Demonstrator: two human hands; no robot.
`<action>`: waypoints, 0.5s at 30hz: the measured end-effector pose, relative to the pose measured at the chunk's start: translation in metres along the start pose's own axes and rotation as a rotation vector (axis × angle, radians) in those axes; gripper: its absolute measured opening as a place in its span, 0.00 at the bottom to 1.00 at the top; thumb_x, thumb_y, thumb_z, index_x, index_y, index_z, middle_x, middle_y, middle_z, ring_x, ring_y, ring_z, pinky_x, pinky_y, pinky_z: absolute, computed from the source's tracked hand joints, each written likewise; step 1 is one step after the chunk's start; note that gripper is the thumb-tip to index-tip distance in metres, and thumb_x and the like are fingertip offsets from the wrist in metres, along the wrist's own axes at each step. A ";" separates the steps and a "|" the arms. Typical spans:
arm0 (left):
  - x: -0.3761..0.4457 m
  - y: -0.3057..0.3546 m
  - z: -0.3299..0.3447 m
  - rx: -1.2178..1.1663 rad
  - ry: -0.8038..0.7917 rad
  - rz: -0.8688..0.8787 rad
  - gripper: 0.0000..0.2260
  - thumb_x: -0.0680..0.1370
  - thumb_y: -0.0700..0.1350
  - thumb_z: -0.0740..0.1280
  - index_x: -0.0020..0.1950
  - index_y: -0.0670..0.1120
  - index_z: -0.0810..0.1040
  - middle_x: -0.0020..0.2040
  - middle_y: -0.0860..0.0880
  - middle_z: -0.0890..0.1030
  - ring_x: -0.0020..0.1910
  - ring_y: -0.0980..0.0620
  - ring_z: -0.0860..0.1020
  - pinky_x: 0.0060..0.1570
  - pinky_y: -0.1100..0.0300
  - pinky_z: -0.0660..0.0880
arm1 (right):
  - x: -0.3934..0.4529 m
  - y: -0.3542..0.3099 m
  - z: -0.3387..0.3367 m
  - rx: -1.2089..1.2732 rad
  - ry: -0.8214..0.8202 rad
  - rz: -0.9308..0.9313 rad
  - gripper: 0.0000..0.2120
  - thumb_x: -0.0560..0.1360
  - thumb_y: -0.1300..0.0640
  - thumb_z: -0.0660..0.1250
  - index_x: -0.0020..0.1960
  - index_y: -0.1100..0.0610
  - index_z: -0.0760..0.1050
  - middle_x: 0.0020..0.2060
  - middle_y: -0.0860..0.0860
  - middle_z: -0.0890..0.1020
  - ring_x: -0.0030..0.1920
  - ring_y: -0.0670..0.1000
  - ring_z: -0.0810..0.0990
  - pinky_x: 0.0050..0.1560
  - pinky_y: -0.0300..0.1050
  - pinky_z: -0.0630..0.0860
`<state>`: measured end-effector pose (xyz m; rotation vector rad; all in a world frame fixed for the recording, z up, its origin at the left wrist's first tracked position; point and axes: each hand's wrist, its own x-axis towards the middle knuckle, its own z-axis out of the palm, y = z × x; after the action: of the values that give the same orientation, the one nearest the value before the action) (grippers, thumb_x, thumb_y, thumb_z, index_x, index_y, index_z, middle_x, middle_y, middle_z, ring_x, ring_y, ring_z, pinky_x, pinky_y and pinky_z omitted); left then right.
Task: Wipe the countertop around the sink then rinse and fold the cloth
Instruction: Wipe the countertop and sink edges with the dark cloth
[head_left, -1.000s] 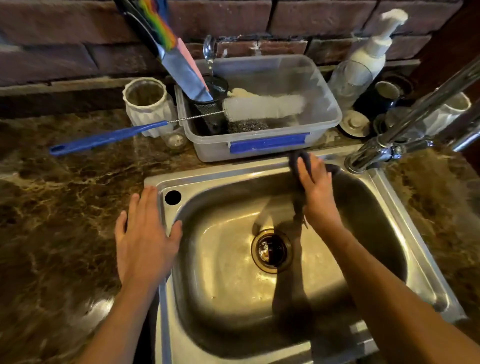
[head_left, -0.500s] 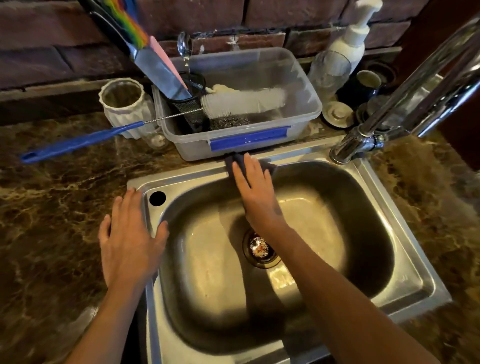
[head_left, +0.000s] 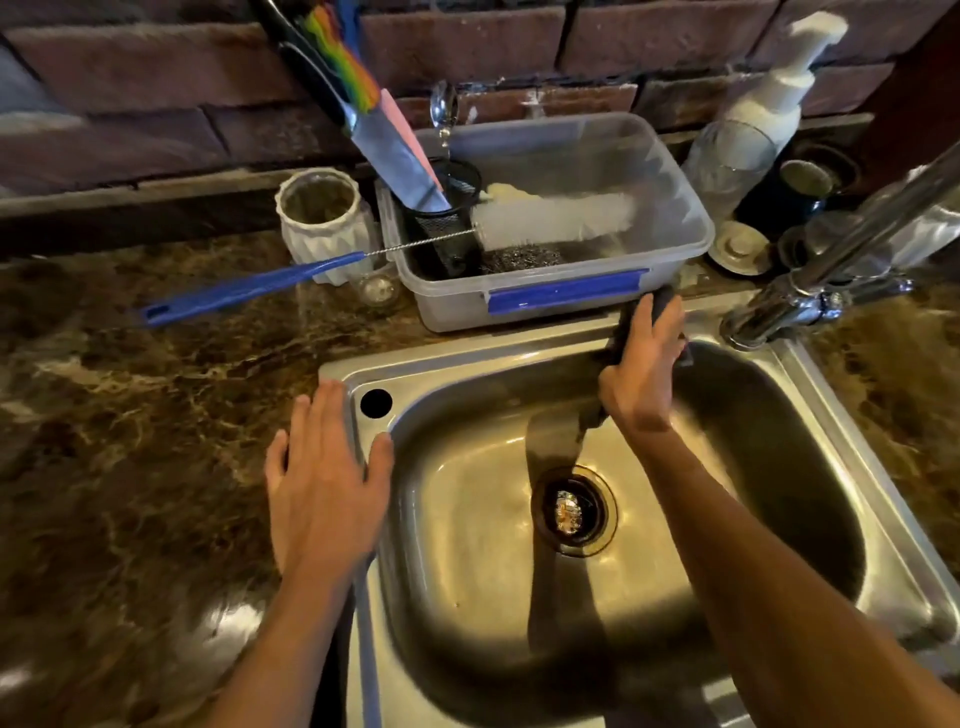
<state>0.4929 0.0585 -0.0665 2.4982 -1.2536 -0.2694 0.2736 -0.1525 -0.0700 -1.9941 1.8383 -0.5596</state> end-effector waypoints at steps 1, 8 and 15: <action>0.000 0.000 -0.001 -0.032 0.004 -0.010 0.28 0.83 0.56 0.56 0.82 0.50 0.55 0.82 0.51 0.59 0.81 0.50 0.54 0.79 0.47 0.51 | -0.013 -0.014 0.010 0.059 -0.007 -0.007 0.44 0.71 0.75 0.67 0.81 0.58 0.52 0.81 0.60 0.45 0.80 0.64 0.47 0.79 0.63 0.53; -0.006 -0.003 -0.013 -0.491 0.067 -0.059 0.27 0.83 0.51 0.56 0.82 0.48 0.56 0.82 0.52 0.57 0.80 0.58 0.54 0.80 0.51 0.51 | -0.099 -0.122 0.067 0.161 -0.327 -0.239 0.43 0.73 0.73 0.66 0.82 0.56 0.50 0.81 0.58 0.39 0.80 0.59 0.36 0.80 0.60 0.42; -0.051 -0.061 -0.019 0.059 0.026 -0.067 0.24 0.83 0.47 0.57 0.80 0.46 0.61 0.83 0.48 0.52 0.82 0.48 0.49 0.80 0.47 0.49 | -0.114 -0.154 0.083 0.075 -0.494 -0.516 0.39 0.70 0.77 0.58 0.79 0.56 0.61 0.82 0.54 0.50 0.82 0.54 0.43 0.74 0.48 0.29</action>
<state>0.5137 0.1376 -0.0703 2.5884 -1.1864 -0.2183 0.4401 -0.0263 -0.0645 -2.2979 1.0053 -0.2267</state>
